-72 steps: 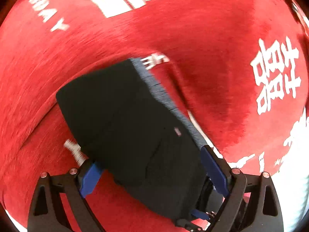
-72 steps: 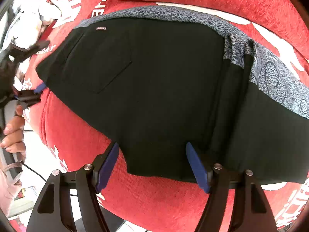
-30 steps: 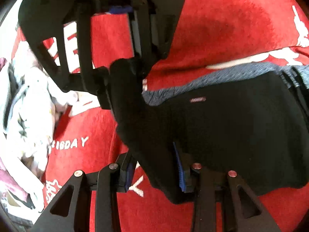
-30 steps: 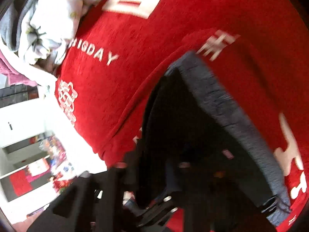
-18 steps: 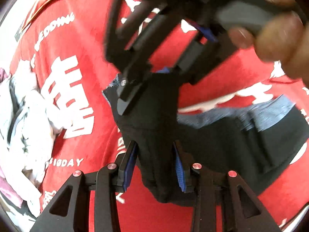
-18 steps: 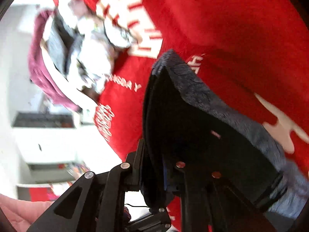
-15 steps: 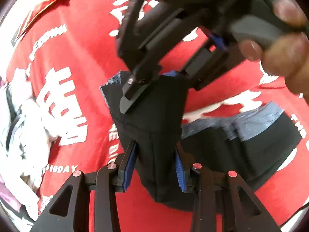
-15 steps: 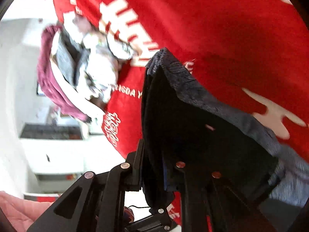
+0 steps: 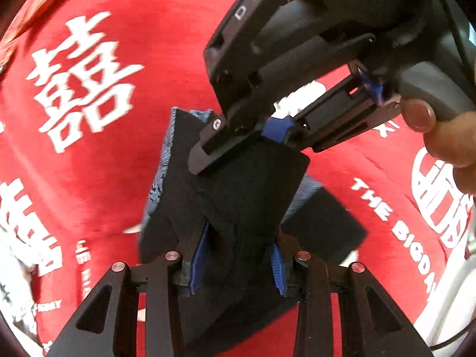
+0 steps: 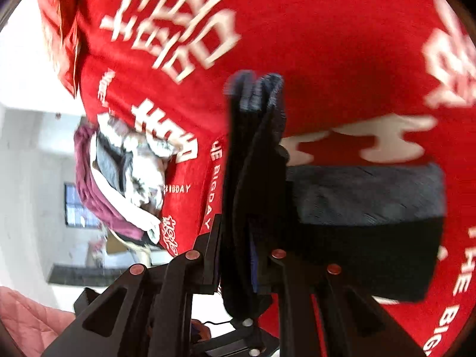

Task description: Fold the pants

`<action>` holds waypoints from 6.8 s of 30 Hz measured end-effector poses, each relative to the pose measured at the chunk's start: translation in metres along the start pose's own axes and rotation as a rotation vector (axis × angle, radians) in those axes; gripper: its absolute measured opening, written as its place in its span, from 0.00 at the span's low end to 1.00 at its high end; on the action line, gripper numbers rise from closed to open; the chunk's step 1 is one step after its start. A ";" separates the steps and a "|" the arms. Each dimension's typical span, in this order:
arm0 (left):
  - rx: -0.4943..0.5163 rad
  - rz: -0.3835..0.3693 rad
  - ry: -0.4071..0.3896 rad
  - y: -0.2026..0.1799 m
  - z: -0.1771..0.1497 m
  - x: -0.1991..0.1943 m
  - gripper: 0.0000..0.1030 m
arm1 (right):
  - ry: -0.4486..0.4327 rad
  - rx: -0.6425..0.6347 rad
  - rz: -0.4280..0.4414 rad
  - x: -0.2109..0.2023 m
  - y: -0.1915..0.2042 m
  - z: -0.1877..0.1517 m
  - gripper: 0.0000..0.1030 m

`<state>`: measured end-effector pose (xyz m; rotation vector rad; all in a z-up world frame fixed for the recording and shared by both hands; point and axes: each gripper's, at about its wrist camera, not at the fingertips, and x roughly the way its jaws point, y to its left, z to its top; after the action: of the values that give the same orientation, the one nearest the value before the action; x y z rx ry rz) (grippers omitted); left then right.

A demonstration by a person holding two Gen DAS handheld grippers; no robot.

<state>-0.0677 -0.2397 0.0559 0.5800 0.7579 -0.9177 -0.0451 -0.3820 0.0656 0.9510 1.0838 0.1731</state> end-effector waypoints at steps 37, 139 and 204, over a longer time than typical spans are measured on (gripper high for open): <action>-0.258 0.098 0.336 0.075 -0.067 0.062 0.68 | -0.109 0.176 -0.422 0.000 -0.144 -0.087 0.43; -0.580 -0.437 0.368 0.148 -0.056 0.100 0.63 | -0.080 0.391 0.149 0.008 -0.200 -0.045 0.42; -0.484 0.107 0.521 0.140 -0.109 -0.096 1.00 | 0.030 -0.041 -0.725 0.035 0.105 -0.153 0.82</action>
<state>-0.0197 -0.0452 0.0826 0.4228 1.3568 -0.4521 -0.1187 -0.2119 0.0988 0.4726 1.3806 -0.3859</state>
